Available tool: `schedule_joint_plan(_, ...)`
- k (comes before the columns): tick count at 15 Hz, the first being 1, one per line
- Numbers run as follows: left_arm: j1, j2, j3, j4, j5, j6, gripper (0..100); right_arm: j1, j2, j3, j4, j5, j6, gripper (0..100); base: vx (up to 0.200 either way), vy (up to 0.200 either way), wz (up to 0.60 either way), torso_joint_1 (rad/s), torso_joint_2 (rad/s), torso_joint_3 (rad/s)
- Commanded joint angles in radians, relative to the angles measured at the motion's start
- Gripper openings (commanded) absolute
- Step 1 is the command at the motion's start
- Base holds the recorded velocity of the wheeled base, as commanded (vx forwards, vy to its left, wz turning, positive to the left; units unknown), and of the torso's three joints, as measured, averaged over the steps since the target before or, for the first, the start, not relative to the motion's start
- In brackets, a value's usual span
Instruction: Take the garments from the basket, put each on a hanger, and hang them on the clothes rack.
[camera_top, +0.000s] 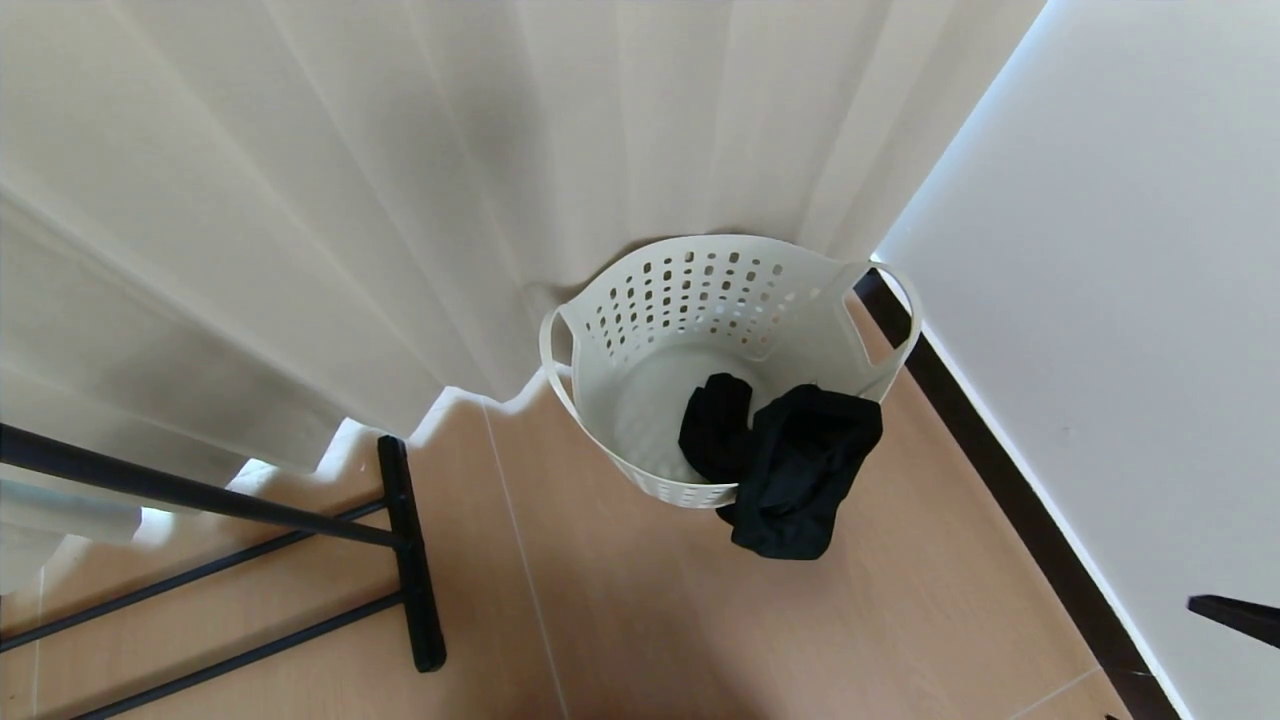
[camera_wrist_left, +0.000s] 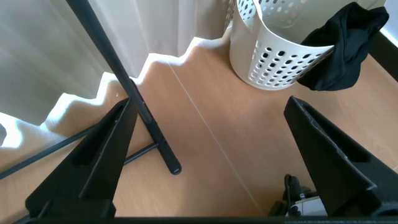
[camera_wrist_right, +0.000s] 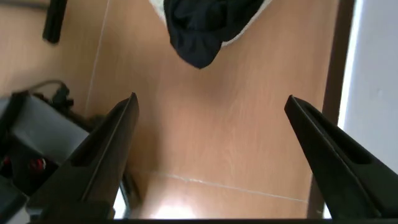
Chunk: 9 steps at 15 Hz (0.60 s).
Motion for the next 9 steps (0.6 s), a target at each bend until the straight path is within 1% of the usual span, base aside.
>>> schedule_joint_plan(1, 0.001, 0.0, 0.0, -0.001, 0.0, 0.0, 100, 0.157, 0.482, -0.246, -0.004, -0.119, -0.166, 100, 0.0, 0.0, 0.0, 0.0, 0.0, 0.0)
schedule_joint_plan(3, 0.0, 0.0, 0.0, -0.001, 0.0, 0.0, 100, 0.2, 0.632, -0.356, -0.03, -0.272, -0.266, 100, 0.0, 0.0, 0.0, 0.0, 0.0, 0.0)
schedule_joint_plan(4, 0.0, 0.0, 0.0, -0.001, 0.0, 0.0, 100, 0.206, 0.703, -0.418, -0.043, -0.314, -0.321, 100, 0.0, 0.0, 0.0, 0.0, 0.0, 0.0)
schedule_joint_plan(5, 0.0, 0.0, 0.0, -0.001, 0.0, 0.0, 100, 0.206, 0.744, -0.461, -0.044, -0.324, -0.347, 100, 0.0, 0.0, 0.0, 0.0, 0.0, 0.0)
schedule_joint_plan(7, 0.001, 0.0, 0.0, -0.001, 0.0, 0.0, 100, 0.201, 0.909, -0.638, -0.044, -0.331, -0.363, 100, 0.0, 0.0, 0.0, 0.0, 0.0, 0.0)
schedule_joint_plan(8, 0.0, 0.0, 0.0, -0.001, 0.0, 0.0, 100, 0.195, 0.961, -0.686, -0.044, -0.351, -0.361, 100, 0.0, 0.0, 0.0, 0.0, 0.0, 0.0)
schedule_joint_plan(9, 0.001, 0.0, 0.0, -0.001, 0.0, 0.0, 100, 0.185, 0.998, -0.703, -0.052, -0.367, -0.359, 100, 0.0, 0.0, 0.0, 0.0, 0.0, 0.0)
